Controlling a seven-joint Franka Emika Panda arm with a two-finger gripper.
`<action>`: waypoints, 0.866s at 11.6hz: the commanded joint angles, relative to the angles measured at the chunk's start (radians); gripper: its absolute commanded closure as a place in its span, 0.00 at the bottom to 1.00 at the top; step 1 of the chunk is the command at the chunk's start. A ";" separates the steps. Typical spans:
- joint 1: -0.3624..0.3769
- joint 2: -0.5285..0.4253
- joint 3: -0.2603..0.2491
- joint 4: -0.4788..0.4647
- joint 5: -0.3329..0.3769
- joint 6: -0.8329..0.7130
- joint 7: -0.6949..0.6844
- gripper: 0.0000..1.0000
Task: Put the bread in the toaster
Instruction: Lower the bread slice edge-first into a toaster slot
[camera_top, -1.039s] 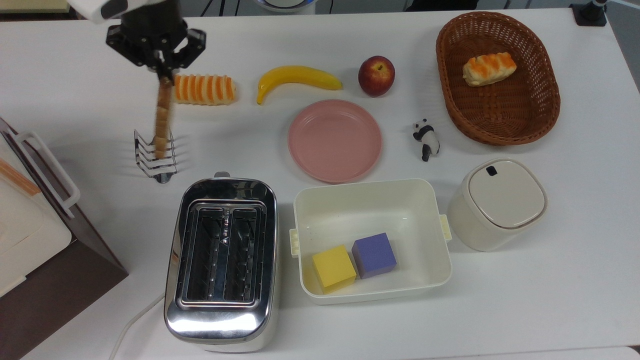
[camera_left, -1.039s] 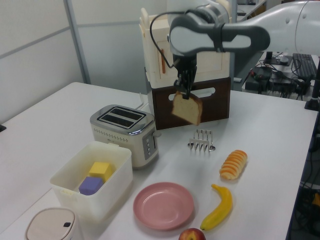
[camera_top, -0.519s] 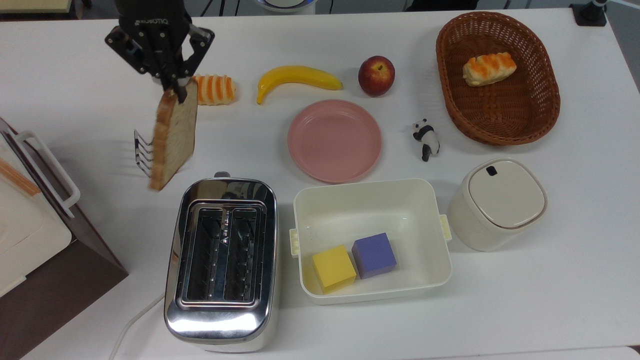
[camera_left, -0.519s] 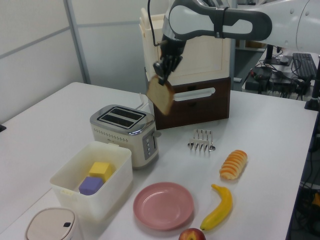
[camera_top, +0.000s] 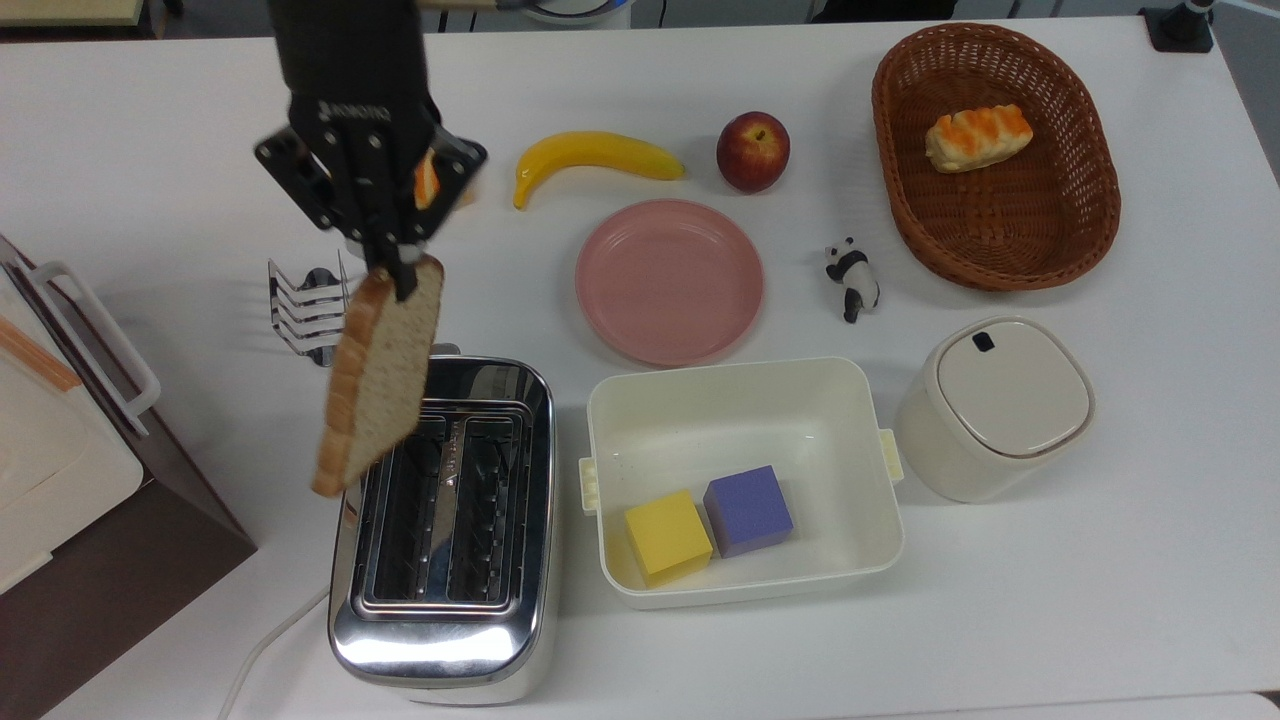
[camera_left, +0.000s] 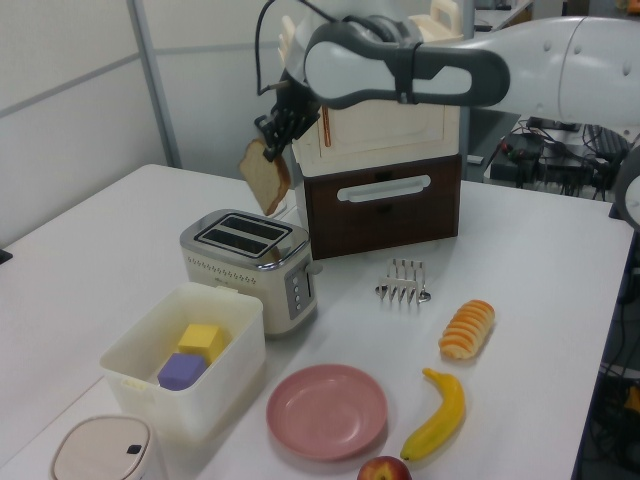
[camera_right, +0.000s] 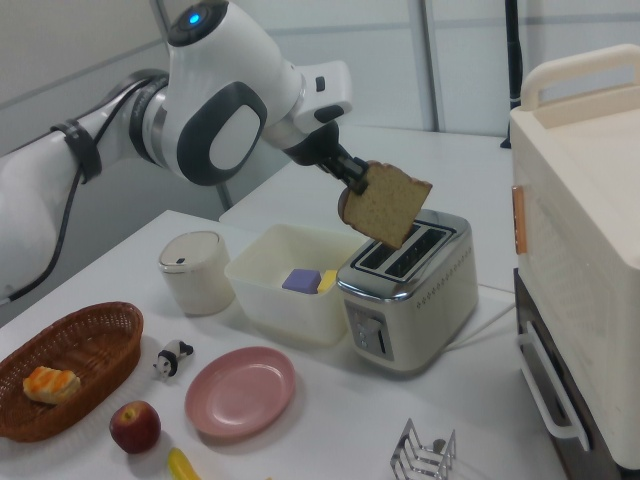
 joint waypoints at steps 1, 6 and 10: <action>0.046 0.060 -0.007 0.022 0.013 0.064 0.051 1.00; 0.091 0.131 -0.007 0.022 0.011 0.110 0.079 1.00; 0.086 0.130 -0.017 0.017 0.003 0.095 0.071 1.00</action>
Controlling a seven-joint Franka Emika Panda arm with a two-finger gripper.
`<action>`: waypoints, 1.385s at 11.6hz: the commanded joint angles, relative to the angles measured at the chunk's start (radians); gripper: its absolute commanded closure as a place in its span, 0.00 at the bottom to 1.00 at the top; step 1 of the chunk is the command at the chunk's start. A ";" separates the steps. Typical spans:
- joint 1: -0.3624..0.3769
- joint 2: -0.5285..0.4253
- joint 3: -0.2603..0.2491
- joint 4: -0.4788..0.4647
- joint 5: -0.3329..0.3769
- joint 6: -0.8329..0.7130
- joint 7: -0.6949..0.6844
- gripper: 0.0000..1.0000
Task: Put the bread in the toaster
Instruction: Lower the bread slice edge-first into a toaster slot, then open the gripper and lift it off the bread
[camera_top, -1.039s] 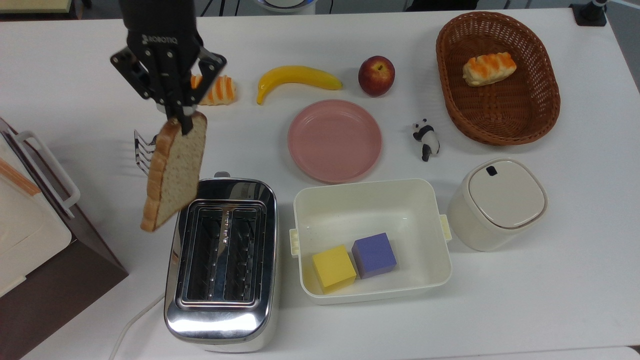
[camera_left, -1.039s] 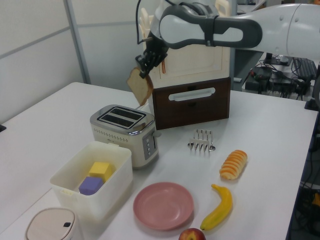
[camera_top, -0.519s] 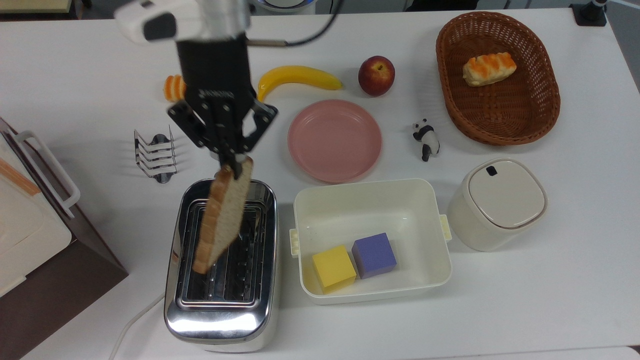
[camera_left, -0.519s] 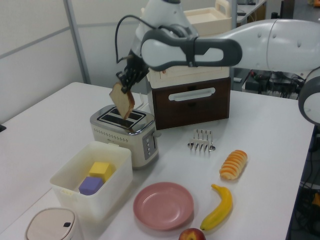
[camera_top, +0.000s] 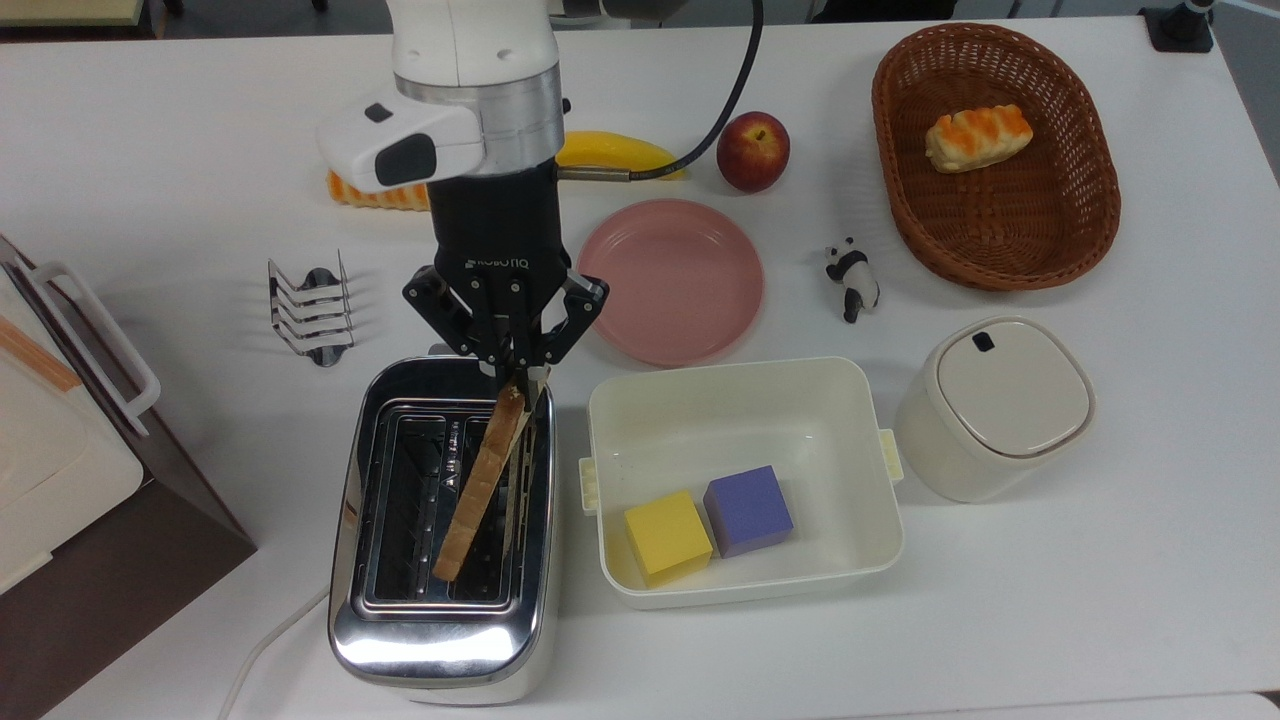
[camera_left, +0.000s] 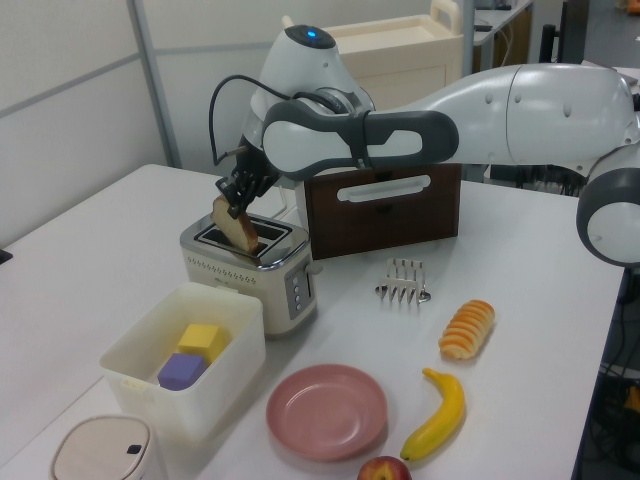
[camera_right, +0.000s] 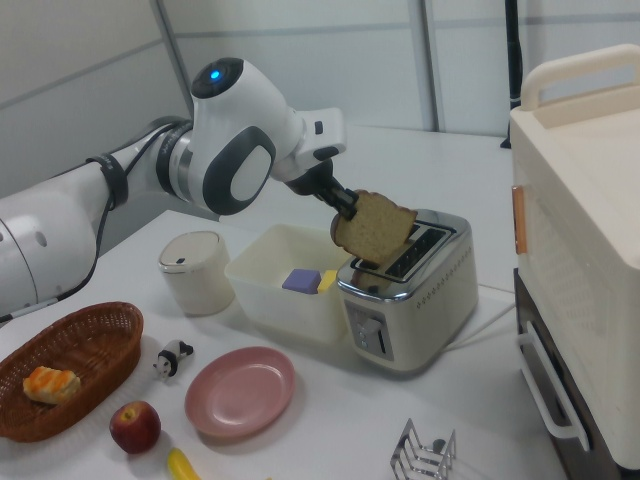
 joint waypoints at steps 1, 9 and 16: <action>0.005 -0.001 -0.018 0.007 -0.003 -0.022 0.006 1.00; -0.004 -0.012 -0.018 -0.020 0.020 -0.131 0.024 0.00; -0.012 -0.072 -0.022 -0.029 0.020 -0.199 0.026 0.00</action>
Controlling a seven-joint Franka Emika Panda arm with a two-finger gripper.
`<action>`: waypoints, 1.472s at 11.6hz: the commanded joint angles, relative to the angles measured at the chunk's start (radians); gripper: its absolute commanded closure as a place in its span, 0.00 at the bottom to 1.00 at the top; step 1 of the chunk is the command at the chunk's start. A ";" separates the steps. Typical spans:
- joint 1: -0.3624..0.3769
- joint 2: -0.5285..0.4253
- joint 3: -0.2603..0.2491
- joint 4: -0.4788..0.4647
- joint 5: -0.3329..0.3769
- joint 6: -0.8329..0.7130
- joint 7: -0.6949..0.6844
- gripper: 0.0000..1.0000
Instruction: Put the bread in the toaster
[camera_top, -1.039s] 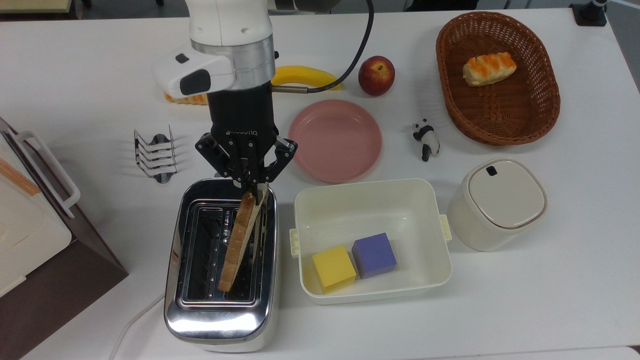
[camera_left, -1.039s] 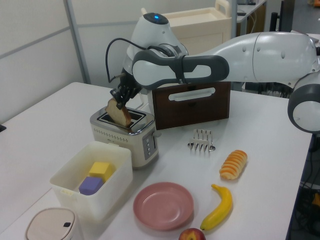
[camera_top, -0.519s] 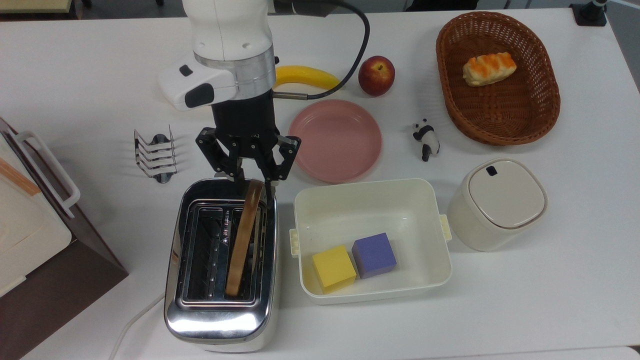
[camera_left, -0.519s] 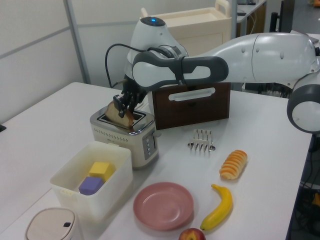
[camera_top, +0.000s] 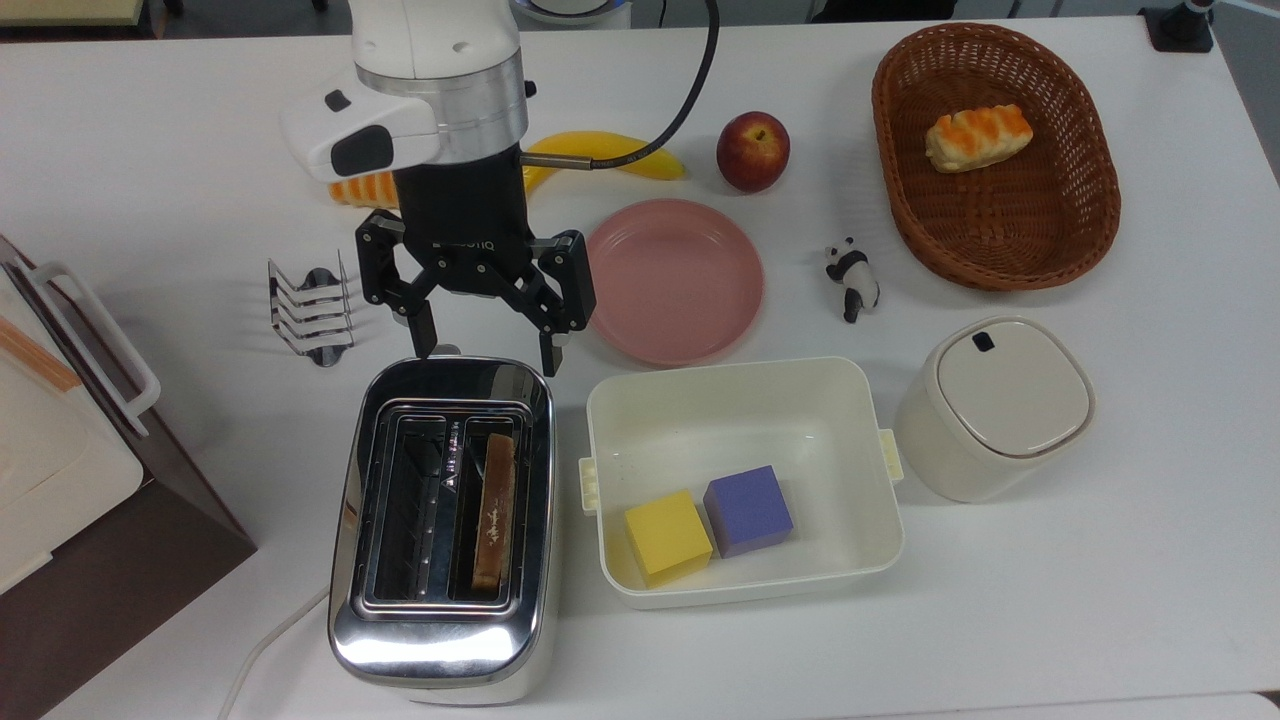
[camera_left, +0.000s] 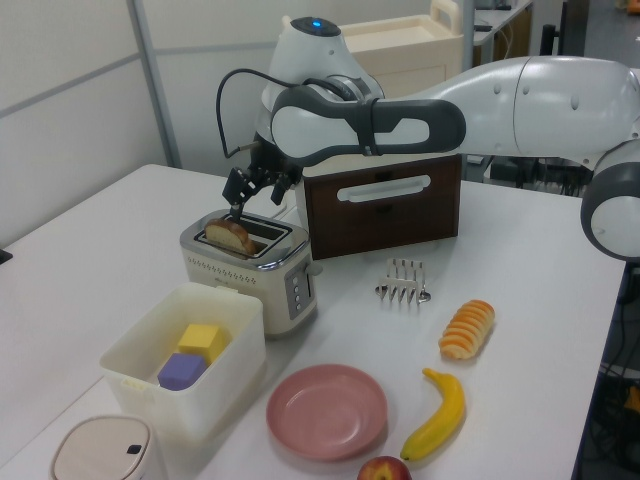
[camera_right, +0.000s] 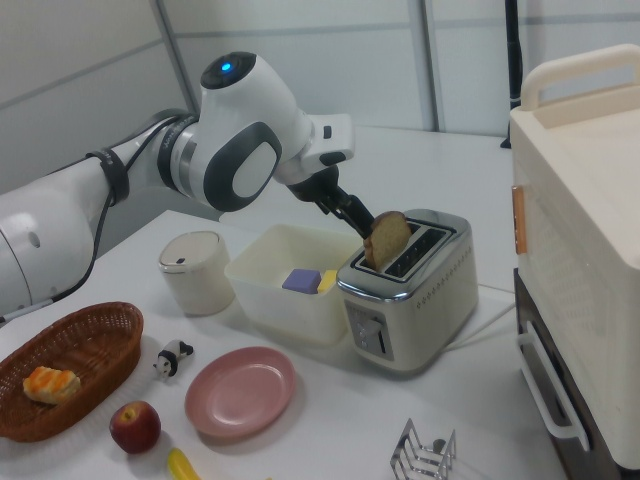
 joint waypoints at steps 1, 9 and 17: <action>0.006 -0.065 -0.012 -0.032 0.000 -0.175 0.007 0.00; 0.000 -0.265 0.010 -0.228 -0.118 -0.486 -0.036 0.00; 0.007 -0.293 0.014 -0.244 -0.117 -0.573 -0.144 0.00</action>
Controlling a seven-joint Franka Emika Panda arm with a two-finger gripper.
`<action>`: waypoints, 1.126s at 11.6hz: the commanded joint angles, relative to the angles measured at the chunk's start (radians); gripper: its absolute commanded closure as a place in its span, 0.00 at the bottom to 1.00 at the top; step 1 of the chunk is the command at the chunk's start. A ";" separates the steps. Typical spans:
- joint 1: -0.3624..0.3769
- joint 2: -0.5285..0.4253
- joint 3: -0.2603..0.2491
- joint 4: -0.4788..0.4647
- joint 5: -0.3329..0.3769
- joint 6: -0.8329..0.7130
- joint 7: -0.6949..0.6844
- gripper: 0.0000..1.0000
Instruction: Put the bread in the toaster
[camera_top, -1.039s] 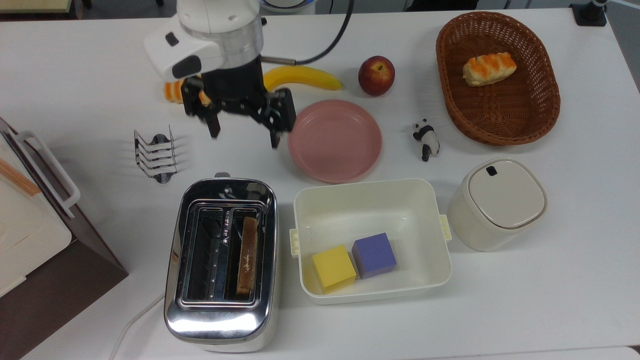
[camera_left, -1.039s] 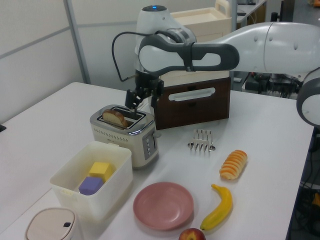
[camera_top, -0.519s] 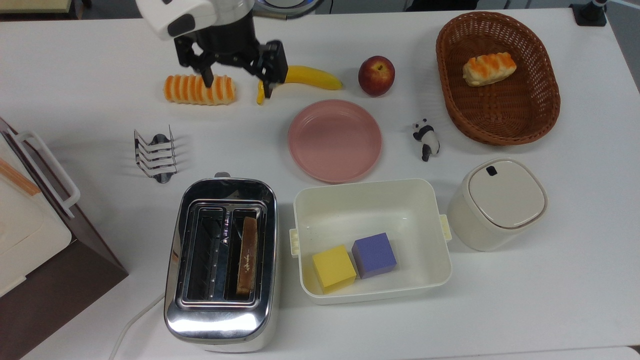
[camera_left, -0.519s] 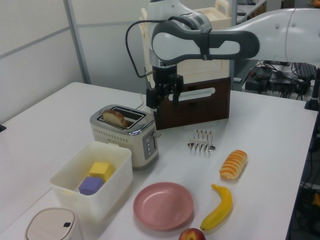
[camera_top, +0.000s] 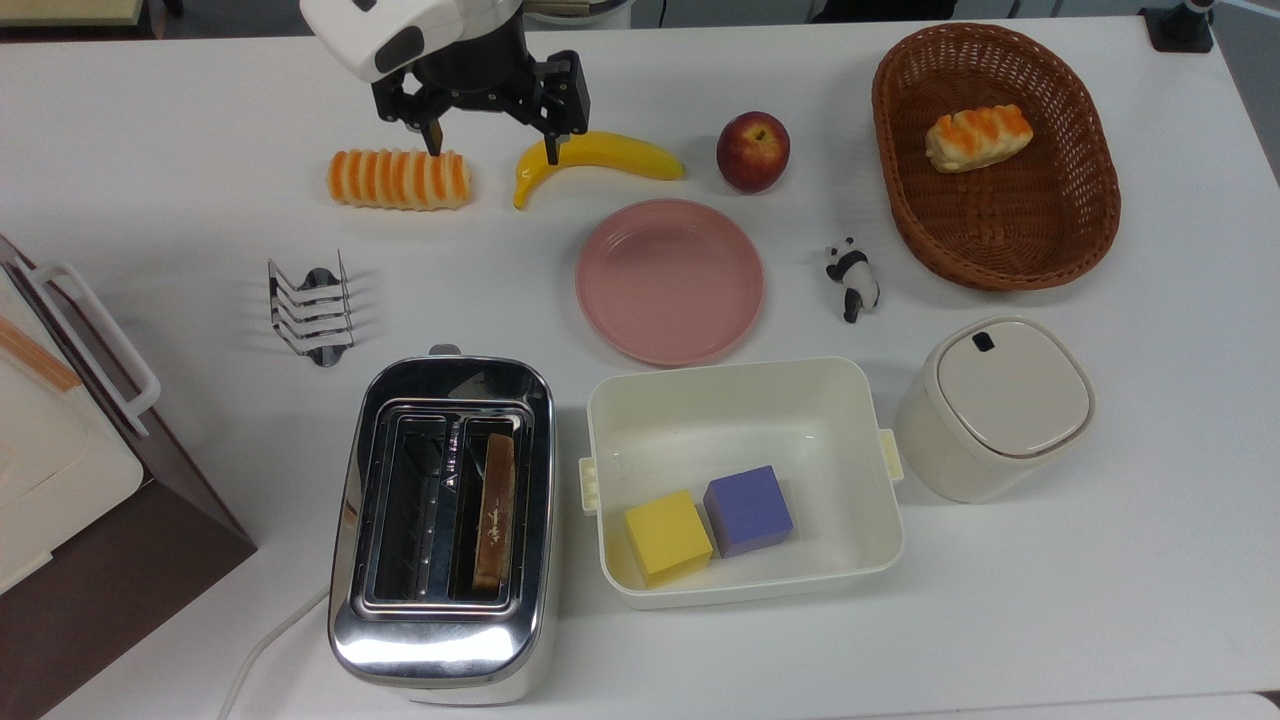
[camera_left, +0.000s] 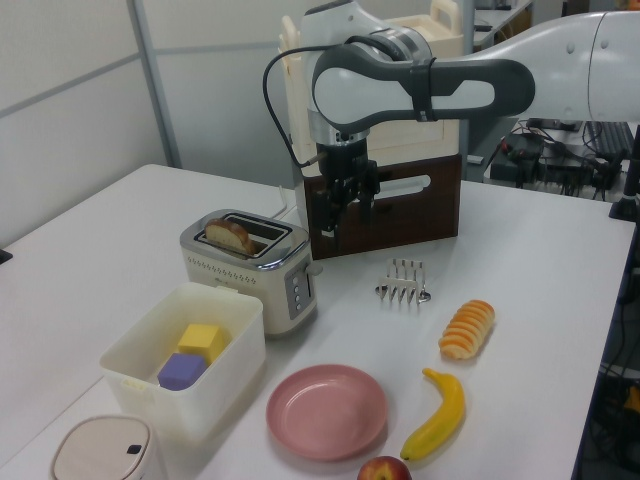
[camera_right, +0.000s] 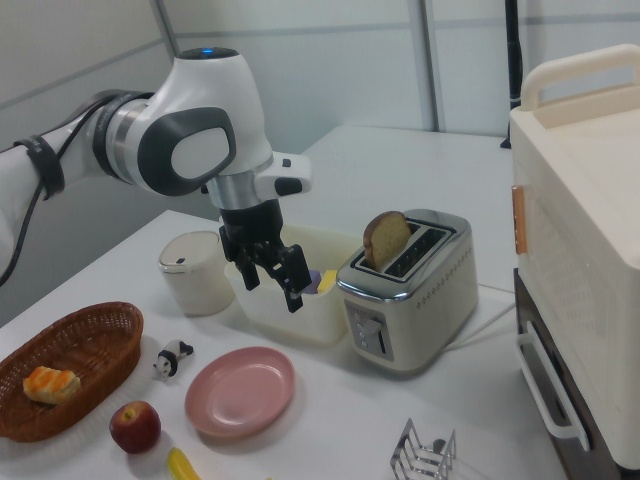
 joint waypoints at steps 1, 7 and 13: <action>0.009 -0.053 0.000 -0.049 -0.016 -0.047 -0.013 0.00; 0.011 -0.052 0.000 -0.047 -0.013 -0.066 0.013 0.00; 0.012 -0.064 0.000 -0.050 -0.011 -0.072 0.013 0.00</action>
